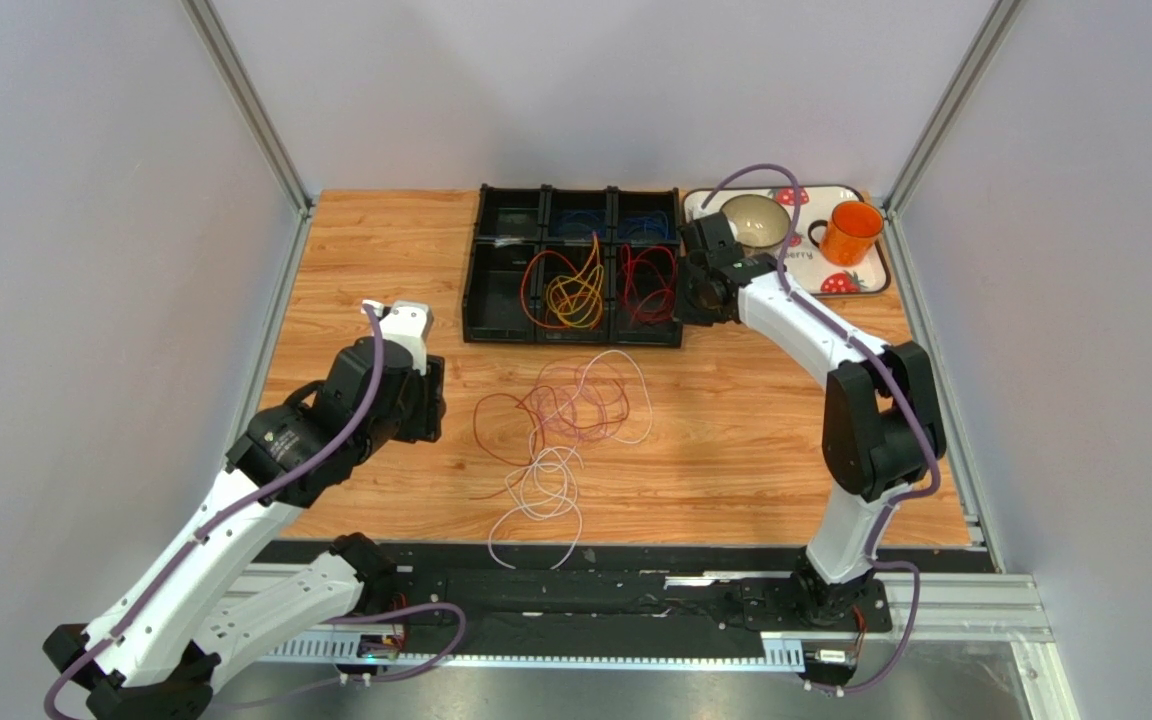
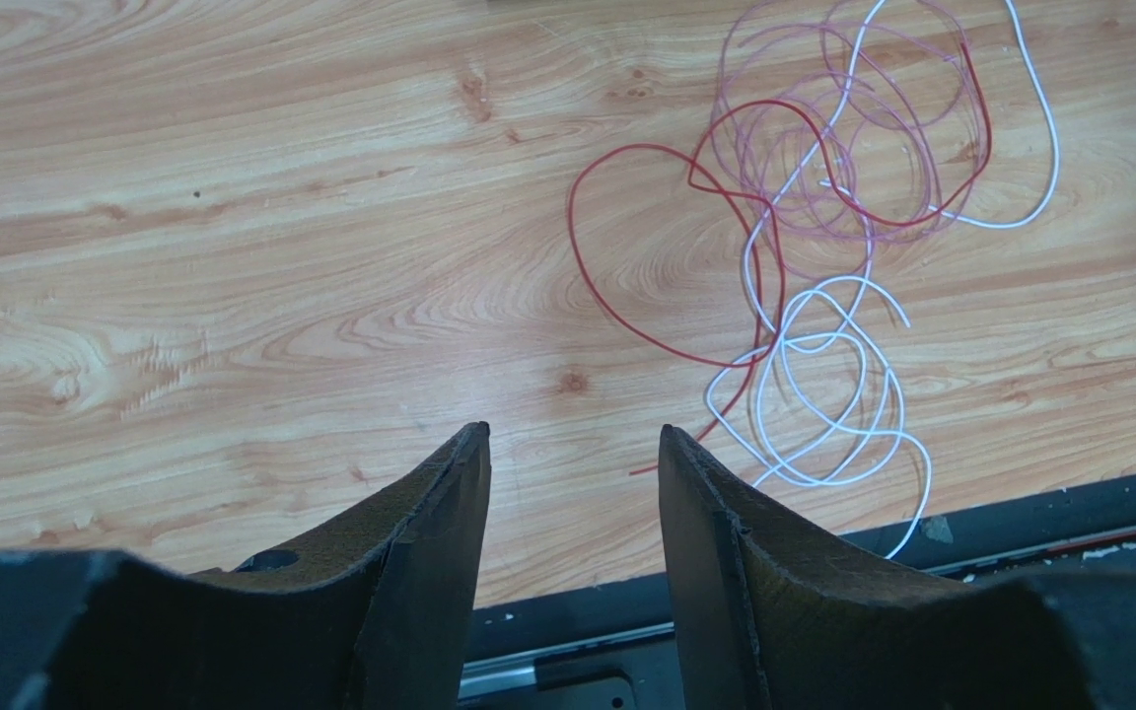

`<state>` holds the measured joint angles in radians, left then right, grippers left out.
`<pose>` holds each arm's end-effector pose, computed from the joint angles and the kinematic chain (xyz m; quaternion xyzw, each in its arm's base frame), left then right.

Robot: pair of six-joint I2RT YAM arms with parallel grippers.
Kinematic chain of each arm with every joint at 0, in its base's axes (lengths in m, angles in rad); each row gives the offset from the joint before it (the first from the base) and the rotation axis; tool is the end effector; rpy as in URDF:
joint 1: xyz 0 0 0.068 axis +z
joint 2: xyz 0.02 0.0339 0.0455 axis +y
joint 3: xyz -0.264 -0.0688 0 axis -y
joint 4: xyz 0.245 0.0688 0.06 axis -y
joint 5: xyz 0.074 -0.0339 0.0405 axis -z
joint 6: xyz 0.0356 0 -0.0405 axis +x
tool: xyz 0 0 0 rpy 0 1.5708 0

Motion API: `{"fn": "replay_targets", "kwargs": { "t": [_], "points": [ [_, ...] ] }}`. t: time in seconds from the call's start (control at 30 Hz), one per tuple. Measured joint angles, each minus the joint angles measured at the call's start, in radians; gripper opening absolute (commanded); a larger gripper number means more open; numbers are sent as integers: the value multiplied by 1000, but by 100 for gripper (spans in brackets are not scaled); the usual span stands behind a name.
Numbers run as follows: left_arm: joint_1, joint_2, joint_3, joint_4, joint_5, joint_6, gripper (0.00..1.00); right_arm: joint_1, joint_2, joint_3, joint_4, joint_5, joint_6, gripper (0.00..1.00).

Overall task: Untangle the cables
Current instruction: Untie the cable.

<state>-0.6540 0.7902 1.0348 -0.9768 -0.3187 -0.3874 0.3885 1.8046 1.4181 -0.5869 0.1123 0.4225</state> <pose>0.1160 -0.0748 0.3465 0.0558 0.9024 -0.0742 0.4208 0.3645 0.1449 0.2431 0.0327 0.9538 0.0666 0.2911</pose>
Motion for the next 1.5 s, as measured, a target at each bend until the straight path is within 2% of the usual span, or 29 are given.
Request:
{"fn": "replay_targets", "kwargs": {
  "t": [0.17, 0.27, 0.47, 0.73, 0.9, 1.07, 1.2, 1.5],
  "points": [
    [0, 14, 0, 0, 3, -1, 65, 28, -72, -63, -25, 1, 0, 16],
    [0, 50, 5, -14, 5, -27, 66, 91, -137, -113, -34, 2, 0, 16],
    [0, 183, 13, 28, 53, -106, 65, 224, -279, -266, 6, -22, 0, 21],
    [0, 292, -60, 209, 111, -177, 58, 241, -483, -523, 91, -70, 19, 27],
    [0, 420, -63, 304, 136, -211, 58, 241, -512, -563, 110, -78, 18, 28],
    [0, 534, -67, 378, 147, -239, 64, 241, -551, -597, 119, -84, 18, 29],
    [0, 588, -68, 420, 134, -275, 65, 241, -558, -610, 130, -100, 15, 29],
    [0, 702, -67, 477, 77, -354, 60, 241, -558, -629, 144, -154, 14, 29]
  ]
}}
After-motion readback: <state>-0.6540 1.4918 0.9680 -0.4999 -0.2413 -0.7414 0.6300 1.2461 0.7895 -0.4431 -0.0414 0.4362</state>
